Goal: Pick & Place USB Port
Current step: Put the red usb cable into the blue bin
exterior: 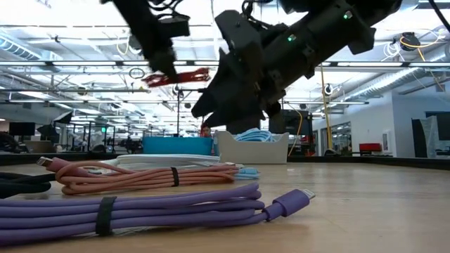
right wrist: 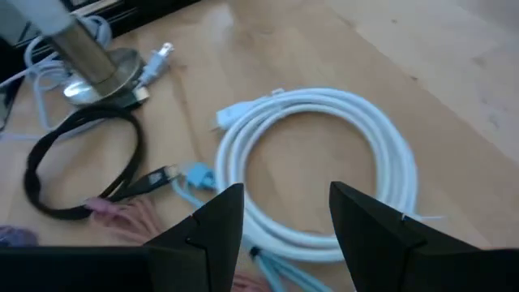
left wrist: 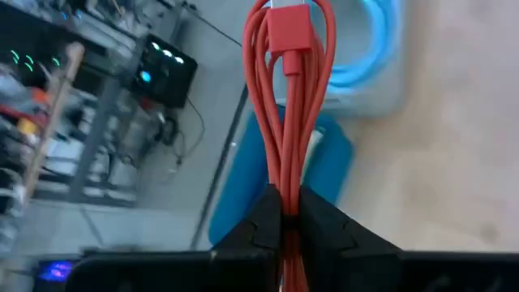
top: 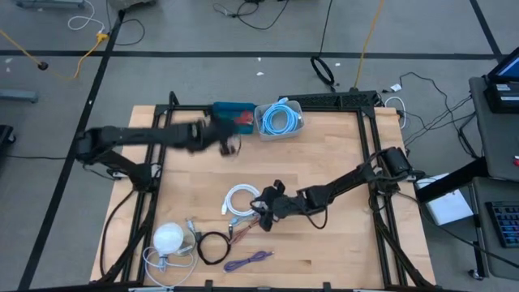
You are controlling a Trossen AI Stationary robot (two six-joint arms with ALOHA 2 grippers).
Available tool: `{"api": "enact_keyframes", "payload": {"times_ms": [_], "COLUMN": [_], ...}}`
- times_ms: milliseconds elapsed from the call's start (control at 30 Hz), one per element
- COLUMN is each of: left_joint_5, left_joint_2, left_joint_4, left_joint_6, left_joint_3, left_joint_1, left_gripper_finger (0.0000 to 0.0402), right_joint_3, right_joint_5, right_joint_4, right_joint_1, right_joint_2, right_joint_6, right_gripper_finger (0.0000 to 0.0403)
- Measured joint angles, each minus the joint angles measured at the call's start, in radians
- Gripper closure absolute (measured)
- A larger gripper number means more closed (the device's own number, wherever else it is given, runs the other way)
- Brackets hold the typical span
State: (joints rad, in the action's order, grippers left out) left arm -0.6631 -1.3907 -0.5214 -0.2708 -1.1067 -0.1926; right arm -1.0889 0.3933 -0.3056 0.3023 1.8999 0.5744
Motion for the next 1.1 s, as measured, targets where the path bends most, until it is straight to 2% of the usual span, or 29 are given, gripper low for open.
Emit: {"api": "enact_keyframes", "payload": {"times_ms": [133,233,333,467,700,900,1100], "left_joint_5": [0.278,0.419,0.547,0.540,0.532,0.513,0.538], "left_joint_2": [0.004,-0.013,-0.048,-0.140,-0.346,-0.439,-0.448], "left_joint_4": [-0.026,-0.045,-0.116,-0.229,-0.383,-0.324,-0.213], "left_joint_6": [0.057,0.103,0.064,-0.086,-0.328,-0.423,-0.441], "left_joint_3": [-0.162,-0.225,-0.274,-0.312,-0.320,-0.320,-0.321], "left_joint_1": [-0.262,-0.428,-0.531,-0.568,-0.534,-0.498,-0.494], "left_gripper_finger": [0.0382,0.0382,0.0382,0.0382,0.0382,0.0382,0.0382], "right_joint_3": [0.000,0.000,0.000,0.000,0.000,0.000,0.000], "right_joint_5": [0.000,0.001,0.002,0.002,0.002,0.002,0.002], "right_joint_4": [-0.028,-0.026,-0.027,-0.027,-0.027,-0.026,-0.024], "right_joint_1": [0.021,0.030,0.034,0.034,0.026,0.026,0.027], "right_joint_2": [0.000,0.000,0.000,0.000,0.000,0.000,0.000], "right_joint_6": [-0.013,-0.019,-0.020,-0.023,-0.021,-0.022,-0.025], "right_gripper_finger": [0.0225,0.0225,0.0225,0.0225,0.0225,0.0225,0.0225]}}
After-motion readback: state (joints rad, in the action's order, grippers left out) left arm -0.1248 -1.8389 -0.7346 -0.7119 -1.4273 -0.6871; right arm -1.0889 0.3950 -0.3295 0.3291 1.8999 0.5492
